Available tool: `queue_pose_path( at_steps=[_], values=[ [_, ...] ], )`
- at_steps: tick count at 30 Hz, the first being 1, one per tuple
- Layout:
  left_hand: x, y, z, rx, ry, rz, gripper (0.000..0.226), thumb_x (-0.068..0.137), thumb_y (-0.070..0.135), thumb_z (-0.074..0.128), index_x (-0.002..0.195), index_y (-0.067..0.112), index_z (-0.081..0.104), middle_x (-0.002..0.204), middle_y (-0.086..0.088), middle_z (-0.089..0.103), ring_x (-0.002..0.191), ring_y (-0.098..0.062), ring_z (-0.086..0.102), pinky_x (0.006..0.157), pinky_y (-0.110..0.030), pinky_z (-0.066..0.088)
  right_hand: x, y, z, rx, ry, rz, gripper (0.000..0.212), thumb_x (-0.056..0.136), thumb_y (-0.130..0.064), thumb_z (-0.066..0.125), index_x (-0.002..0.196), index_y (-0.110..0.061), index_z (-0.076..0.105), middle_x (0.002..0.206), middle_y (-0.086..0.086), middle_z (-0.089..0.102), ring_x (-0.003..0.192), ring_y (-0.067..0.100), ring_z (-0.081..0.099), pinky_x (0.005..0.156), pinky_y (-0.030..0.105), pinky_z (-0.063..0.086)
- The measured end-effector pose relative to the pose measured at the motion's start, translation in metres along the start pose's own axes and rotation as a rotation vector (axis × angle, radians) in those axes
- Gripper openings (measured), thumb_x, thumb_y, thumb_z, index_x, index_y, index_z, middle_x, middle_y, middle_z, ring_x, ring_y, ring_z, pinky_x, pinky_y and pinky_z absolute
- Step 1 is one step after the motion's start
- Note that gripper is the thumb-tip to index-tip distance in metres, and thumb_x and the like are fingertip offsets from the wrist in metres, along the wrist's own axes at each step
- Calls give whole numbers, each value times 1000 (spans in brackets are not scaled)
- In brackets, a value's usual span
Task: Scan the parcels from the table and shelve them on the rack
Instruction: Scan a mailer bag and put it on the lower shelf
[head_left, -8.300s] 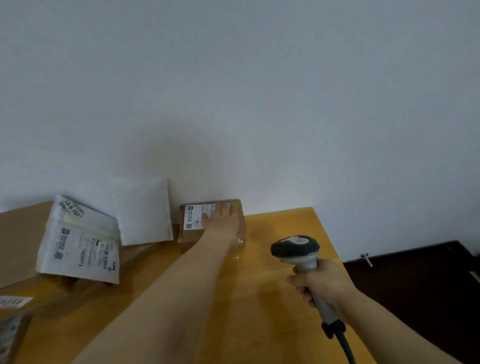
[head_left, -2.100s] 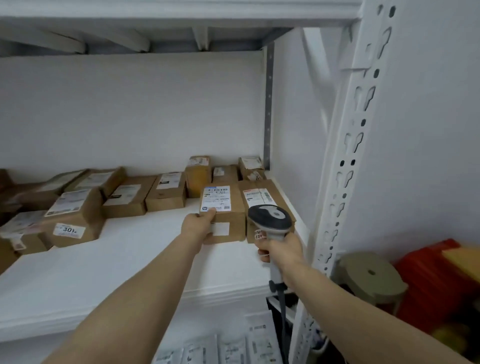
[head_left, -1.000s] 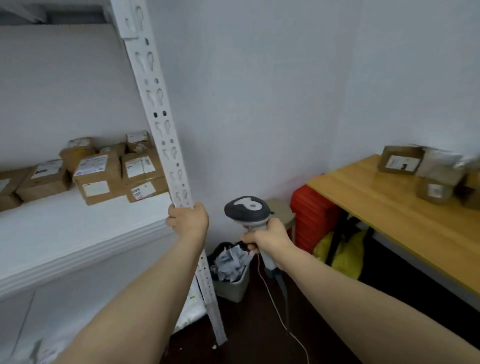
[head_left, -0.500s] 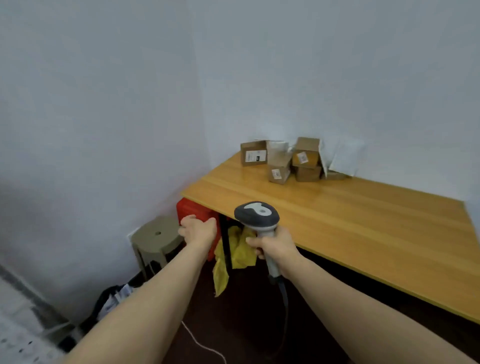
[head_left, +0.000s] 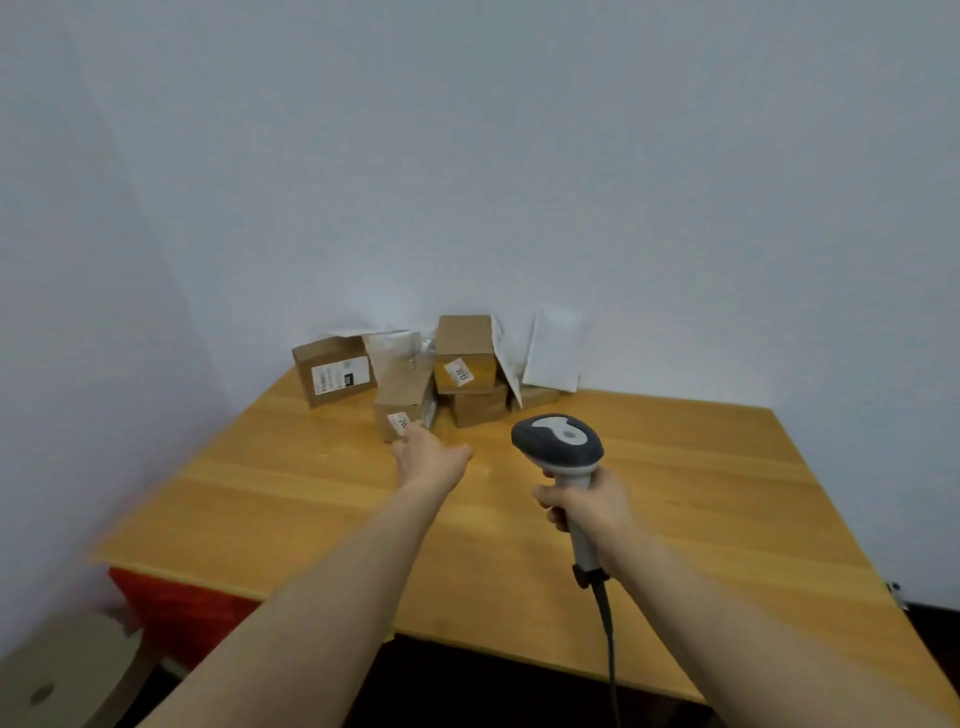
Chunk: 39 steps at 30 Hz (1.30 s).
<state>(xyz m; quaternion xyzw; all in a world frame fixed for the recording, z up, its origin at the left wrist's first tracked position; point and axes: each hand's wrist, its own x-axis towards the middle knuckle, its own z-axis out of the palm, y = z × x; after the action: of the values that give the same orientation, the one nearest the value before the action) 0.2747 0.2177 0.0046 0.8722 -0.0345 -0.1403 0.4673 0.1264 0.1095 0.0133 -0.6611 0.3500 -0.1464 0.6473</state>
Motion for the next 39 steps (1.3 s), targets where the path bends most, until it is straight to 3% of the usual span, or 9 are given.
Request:
queue_pose_path(
  at_steps=[6,12,15,18,24,29,33,35,39],
  values=[
    [134,66,49,523,-25,403,56,88,18,60,140,22,38,139,-13,34,127,-31,36,102,-40,41,120,-25,7,52,78,78,18,78,4,70,93,1,62,69,12,60,51,16,54,52,28,48],
    [233,104,104,1119,-80,901,38,98,25,47,134,32,51,156,-10,19,146,-32,4,119,-46,5,198,-27,-5,111,154,170,17,78,8,68,91,1,60,65,11,57,47,15,51,48,25,45],
    [262,107,126,1412,-98,1118,46,97,24,52,141,20,44,157,-10,22,147,-30,6,119,-48,2,224,-25,-11,148,168,205,19,78,7,68,93,0,61,63,8,58,49,16,52,51,27,46],
    [275,111,144,1504,-54,1156,49,96,23,53,141,9,42,148,-11,35,142,-29,20,119,-47,10,240,-18,-13,159,187,241,18,78,6,69,92,0,61,62,7,58,47,15,52,50,27,45],
    [281,124,146,1473,-3,1193,21,94,19,52,112,17,64,113,1,60,115,-22,45,97,-36,30,250,-11,-15,178,195,270,15,77,6,70,87,-2,62,60,7,57,44,14,50,47,26,43],
    [257,136,118,1063,132,1334,17,82,9,69,98,12,67,101,-7,67,98,-27,61,76,-34,51,238,-16,-23,189,188,255,14,78,6,70,88,-2,62,63,9,58,47,16,51,50,28,45],
    [213,112,100,747,61,1372,34,59,-7,82,89,2,70,94,-15,70,84,-34,66,57,-37,59,220,-14,-38,165,205,238,15,77,6,69,87,-2,62,61,9,57,48,16,51,49,28,44],
    [188,78,98,715,-56,1253,39,61,-8,80,96,4,68,105,-15,67,93,-34,65,62,-36,60,208,-7,-47,157,196,252,14,78,7,69,86,-1,61,60,9,55,48,18,49,48,29,42],
    [147,-4,97,824,-315,900,28,91,3,56,117,13,59,132,-7,48,117,-23,49,92,-29,47,185,17,-61,103,129,326,18,79,11,66,78,-3,55,64,11,55,46,17,46,44,27,39]
  ],
)
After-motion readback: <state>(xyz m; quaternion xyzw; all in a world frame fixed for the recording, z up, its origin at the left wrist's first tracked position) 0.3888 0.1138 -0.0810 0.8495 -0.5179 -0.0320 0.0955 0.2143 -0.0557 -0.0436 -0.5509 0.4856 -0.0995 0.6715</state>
